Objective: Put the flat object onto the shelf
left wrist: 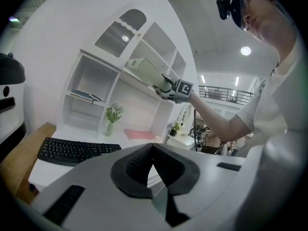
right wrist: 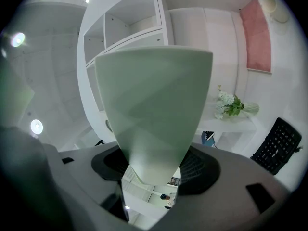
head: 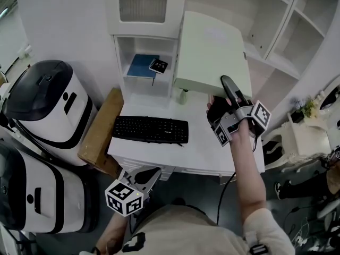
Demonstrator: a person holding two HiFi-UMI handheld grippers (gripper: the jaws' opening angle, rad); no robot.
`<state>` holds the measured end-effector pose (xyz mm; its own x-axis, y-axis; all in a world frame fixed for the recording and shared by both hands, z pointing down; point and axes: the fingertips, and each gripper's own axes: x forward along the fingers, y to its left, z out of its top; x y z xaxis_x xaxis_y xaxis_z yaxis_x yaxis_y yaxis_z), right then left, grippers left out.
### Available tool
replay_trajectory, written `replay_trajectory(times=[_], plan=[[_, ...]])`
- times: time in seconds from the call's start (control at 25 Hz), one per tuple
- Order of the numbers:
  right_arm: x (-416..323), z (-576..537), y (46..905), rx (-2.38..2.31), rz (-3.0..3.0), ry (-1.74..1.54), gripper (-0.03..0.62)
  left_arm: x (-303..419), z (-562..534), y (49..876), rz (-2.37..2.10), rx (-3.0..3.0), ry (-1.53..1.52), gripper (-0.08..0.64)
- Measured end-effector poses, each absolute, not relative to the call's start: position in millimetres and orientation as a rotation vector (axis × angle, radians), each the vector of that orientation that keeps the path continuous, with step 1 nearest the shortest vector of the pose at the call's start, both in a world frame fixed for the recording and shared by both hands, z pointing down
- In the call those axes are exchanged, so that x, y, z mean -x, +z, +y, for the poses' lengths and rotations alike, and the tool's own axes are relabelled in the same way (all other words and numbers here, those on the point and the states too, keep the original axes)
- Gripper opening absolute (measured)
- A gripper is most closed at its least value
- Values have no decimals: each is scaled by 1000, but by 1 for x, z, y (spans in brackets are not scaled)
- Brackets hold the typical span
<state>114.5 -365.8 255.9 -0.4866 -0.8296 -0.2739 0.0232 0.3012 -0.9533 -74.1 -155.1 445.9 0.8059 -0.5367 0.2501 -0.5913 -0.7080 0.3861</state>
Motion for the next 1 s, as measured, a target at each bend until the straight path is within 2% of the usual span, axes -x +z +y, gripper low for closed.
replay_trajectory(times=[1.0], plan=[[-112,-374,241,752,1792,-1242,293,81,-149,455,-844,-2572,157,14]])
